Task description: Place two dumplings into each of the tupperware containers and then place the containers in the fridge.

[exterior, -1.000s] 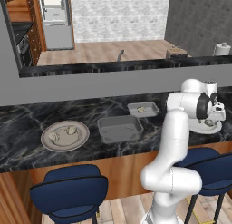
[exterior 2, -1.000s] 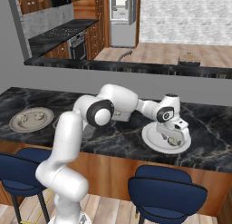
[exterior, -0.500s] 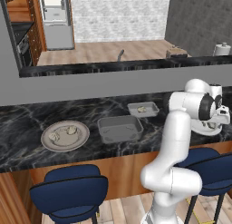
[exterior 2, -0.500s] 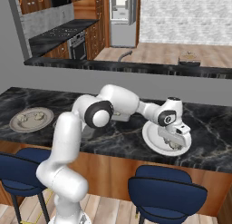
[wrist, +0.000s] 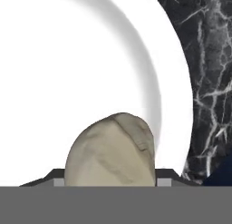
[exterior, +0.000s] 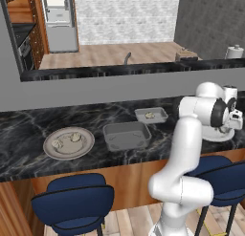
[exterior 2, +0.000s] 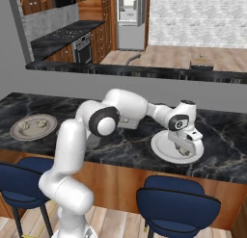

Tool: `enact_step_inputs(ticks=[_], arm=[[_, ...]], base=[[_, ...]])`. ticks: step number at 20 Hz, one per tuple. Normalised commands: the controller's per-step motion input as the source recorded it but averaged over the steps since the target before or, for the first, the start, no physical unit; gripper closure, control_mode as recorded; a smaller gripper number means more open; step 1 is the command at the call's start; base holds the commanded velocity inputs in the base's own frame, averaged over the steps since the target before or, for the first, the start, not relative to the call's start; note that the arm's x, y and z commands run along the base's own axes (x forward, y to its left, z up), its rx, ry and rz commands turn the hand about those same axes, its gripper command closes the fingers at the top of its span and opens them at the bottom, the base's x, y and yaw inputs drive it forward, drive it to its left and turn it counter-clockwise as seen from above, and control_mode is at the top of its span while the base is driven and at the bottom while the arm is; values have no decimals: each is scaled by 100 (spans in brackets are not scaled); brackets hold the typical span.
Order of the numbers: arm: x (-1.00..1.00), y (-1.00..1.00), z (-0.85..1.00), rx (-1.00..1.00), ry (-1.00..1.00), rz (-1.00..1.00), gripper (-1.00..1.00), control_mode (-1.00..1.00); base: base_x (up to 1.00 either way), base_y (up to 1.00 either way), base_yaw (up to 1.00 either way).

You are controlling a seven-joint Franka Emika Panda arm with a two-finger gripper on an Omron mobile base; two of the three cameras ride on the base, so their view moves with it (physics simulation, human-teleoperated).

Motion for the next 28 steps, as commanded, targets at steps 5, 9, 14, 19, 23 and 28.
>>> enact_step_inputs(ticks=[5,9,14,19,23,28], arm=[[8,79,98,4,0,0,100,-100],[41,100,67,0,12,16,100,-100],[59,100,16,5,2,23,100,-100],[48,97,0,7,0,15,100,-100],[37,71,-1,13,-4,5,100,-100],[52,39,-2,8,0,0,100,-100]], base=[[0,0,0],[0,0,0],[0,0,0],[0,0,0],[0,0,0],[0,0,0]])
